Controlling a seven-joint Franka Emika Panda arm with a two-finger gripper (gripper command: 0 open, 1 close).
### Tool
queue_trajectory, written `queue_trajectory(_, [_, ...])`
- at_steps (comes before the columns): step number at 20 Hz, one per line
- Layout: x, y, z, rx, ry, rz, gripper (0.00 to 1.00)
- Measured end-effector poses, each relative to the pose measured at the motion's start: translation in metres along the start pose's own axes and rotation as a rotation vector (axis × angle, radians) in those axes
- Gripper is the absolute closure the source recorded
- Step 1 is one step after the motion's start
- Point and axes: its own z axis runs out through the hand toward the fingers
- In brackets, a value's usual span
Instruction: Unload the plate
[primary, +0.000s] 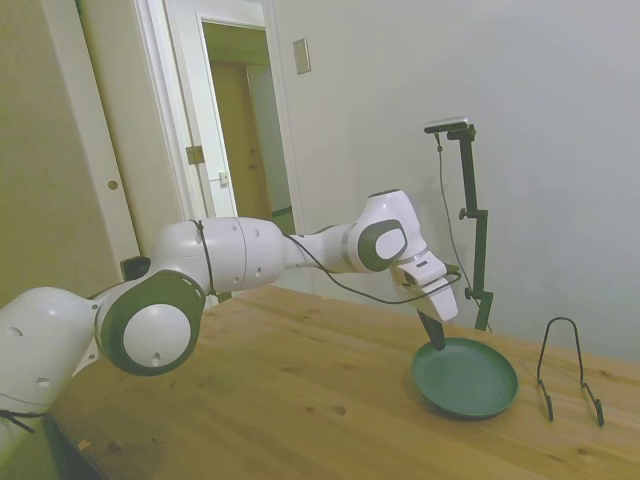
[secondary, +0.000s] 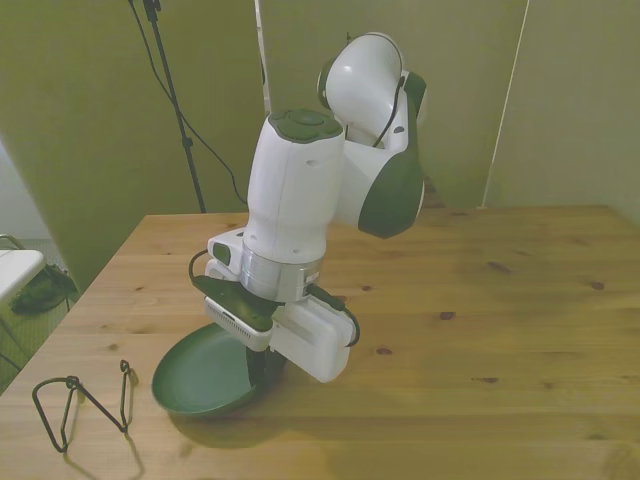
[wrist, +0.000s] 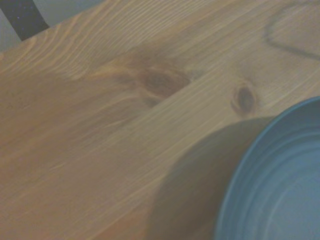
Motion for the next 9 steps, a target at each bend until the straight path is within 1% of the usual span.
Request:
queue_trajectory(3, [0.001, -0.001, -0.004, 0.007, 0.002, -0.001, 0.00])
queue_trajectory(5, [0.002, -0.002, -0.012, 0.020, 0.004, -0.001, 0.00])
queue_trajectory(7, [0.006, -0.002, -0.030, 0.044, 0.008, -0.003, 0.00])
queue_trajectory(9, [0.012, 0.000, -0.059, 0.075, 0.010, -0.005, 0.00])
